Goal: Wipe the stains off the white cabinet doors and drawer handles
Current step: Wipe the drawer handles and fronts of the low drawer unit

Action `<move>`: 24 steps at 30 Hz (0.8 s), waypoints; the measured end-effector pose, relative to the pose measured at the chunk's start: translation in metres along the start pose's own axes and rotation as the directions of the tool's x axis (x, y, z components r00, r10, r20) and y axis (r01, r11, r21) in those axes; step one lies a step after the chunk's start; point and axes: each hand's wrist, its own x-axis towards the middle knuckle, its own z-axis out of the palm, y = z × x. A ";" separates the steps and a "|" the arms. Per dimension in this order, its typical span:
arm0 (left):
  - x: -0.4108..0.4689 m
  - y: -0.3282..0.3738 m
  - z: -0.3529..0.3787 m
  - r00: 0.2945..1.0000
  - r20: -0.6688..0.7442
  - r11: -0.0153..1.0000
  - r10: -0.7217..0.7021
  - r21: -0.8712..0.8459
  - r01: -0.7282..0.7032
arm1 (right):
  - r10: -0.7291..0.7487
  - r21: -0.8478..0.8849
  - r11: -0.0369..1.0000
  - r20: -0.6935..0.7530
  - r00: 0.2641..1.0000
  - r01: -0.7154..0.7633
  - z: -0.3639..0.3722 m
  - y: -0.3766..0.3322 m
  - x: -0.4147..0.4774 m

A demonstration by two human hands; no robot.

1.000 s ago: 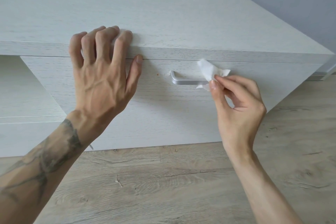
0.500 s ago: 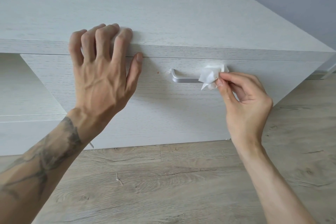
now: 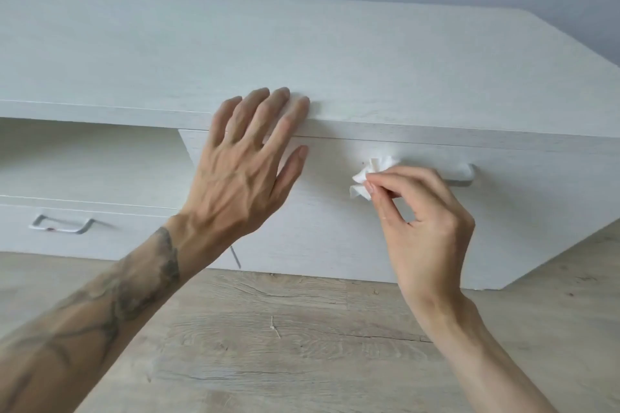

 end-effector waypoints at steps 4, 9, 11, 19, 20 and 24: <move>-0.025 -0.045 -0.028 0.994 0.086 0.993 -0.073 0.098 0.064 | -0.030 0.173 0.985 0.098 0.995 0.013 0.038 -0.037 0.012; -0.066 -0.106 -0.080 0.957 0.168 0.952 -0.236 0.240 0.192 | -0.125 0.323 0.945 0.233 0.964 0.044 0.090 -0.086 0.030; -0.079 -0.128 -0.102 0.934 0.200 0.928 -0.295 0.294 0.230 | -0.164 0.377 0.925 0.285 0.944 0.047 0.107 -0.105 0.036; -0.156 -0.235 -0.150 0.838 0.248 0.838 -0.486 0.405 0.367 | -0.241 0.455 0.890 0.439 0.865 0.017 0.181 -0.178 0.034; -0.169 -0.252 -0.149 0.831 0.256 0.836 -0.494 0.403 0.373 | -0.236 0.437 0.899 0.453 0.860 0.016 0.194 -0.186 0.029; -0.220 -0.321 -0.136 0.831 0.323 0.872 -0.453 0.354 0.338 | -0.175 0.312 0.950 0.522 0.835 0.005 0.245 -0.212 0.002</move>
